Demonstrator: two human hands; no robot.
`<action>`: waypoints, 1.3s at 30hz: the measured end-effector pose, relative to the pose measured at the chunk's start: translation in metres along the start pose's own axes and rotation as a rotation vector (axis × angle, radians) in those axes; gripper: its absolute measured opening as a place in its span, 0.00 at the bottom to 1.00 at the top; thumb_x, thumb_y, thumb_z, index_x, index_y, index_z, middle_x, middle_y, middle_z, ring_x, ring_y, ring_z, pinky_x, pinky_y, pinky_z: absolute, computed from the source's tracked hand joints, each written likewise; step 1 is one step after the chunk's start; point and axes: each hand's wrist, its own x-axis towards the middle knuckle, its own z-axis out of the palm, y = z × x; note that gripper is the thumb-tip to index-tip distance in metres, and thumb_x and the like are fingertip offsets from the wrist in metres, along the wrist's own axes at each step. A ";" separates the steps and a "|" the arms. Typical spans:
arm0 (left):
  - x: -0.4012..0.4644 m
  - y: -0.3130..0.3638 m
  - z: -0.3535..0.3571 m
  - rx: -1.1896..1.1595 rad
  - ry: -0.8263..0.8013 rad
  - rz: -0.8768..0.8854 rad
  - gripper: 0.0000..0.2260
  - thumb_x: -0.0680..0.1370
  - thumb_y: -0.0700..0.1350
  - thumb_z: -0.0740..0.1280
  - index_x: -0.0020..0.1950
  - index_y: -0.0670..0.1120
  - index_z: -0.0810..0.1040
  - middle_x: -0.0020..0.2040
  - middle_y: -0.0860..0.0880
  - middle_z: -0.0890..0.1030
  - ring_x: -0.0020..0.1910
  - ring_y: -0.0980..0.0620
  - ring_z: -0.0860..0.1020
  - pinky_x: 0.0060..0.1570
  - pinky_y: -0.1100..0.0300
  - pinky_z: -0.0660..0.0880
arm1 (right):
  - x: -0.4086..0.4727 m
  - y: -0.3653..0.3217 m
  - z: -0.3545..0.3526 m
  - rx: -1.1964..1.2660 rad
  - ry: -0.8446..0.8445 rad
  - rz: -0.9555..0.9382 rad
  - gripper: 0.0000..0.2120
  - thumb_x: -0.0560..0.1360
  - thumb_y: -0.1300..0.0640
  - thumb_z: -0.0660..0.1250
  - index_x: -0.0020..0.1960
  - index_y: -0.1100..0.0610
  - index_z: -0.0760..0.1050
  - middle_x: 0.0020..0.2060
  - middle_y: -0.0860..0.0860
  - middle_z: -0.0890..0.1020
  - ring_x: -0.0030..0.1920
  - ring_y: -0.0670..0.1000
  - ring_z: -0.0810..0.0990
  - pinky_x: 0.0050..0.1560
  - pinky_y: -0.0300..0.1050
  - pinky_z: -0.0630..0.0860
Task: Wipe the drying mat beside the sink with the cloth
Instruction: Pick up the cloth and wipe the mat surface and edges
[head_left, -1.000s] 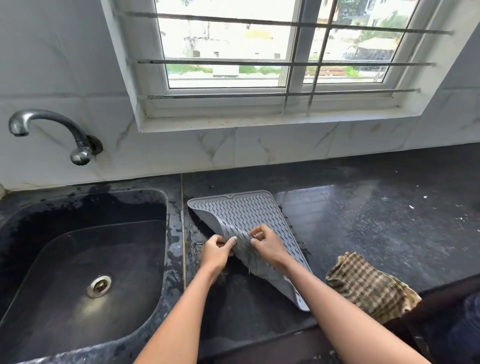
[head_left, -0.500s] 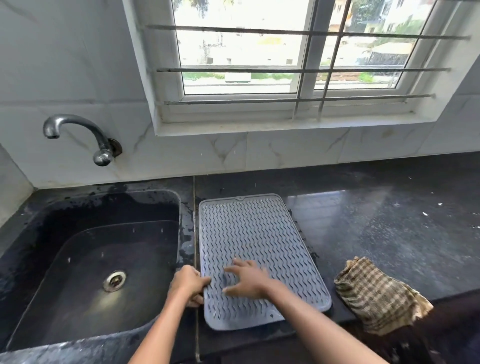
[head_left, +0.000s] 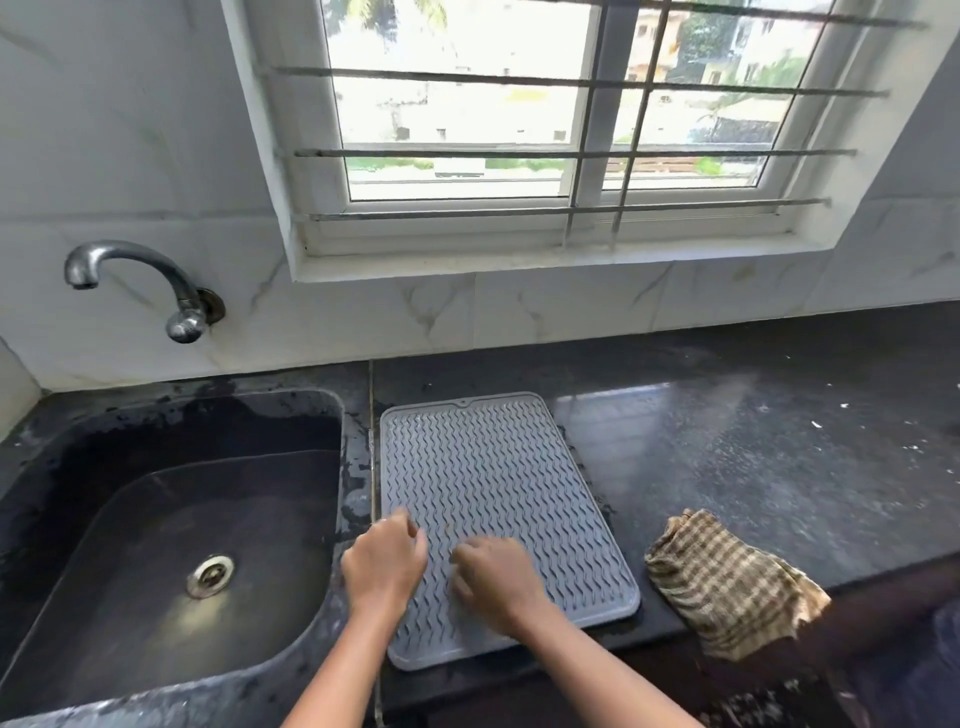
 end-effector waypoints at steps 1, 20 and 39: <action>-0.001 0.006 0.002 -0.035 0.027 0.062 0.08 0.78 0.52 0.62 0.44 0.50 0.77 0.39 0.52 0.82 0.34 0.53 0.77 0.33 0.61 0.68 | -0.003 0.004 -0.005 0.009 0.104 -0.002 0.12 0.79 0.53 0.56 0.55 0.57 0.76 0.50 0.55 0.83 0.50 0.55 0.80 0.56 0.54 0.75; -0.060 0.243 0.100 -0.010 -0.451 0.590 0.18 0.78 0.51 0.59 0.67 0.47 0.69 0.66 0.46 0.73 0.65 0.44 0.70 0.64 0.49 0.65 | -0.158 0.199 -0.030 -0.078 0.034 0.824 0.23 0.80 0.53 0.52 0.75 0.49 0.56 0.76 0.50 0.57 0.74 0.53 0.57 0.71 0.57 0.56; 0.011 0.228 -0.013 -1.083 -0.814 0.189 0.12 0.77 0.51 0.66 0.49 0.43 0.82 0.41 0.49 0.84 0.38 0.57 0.81 0.35 0.67 0.76 | -0.085 0.154 -0.133 0.977 0.469 0.423 0.25 0.66 0.55 0.76 0.58 0.44 0.68 0.46 0.54 0.84 0.47 0.51 0.84 0.54 0.54 0.79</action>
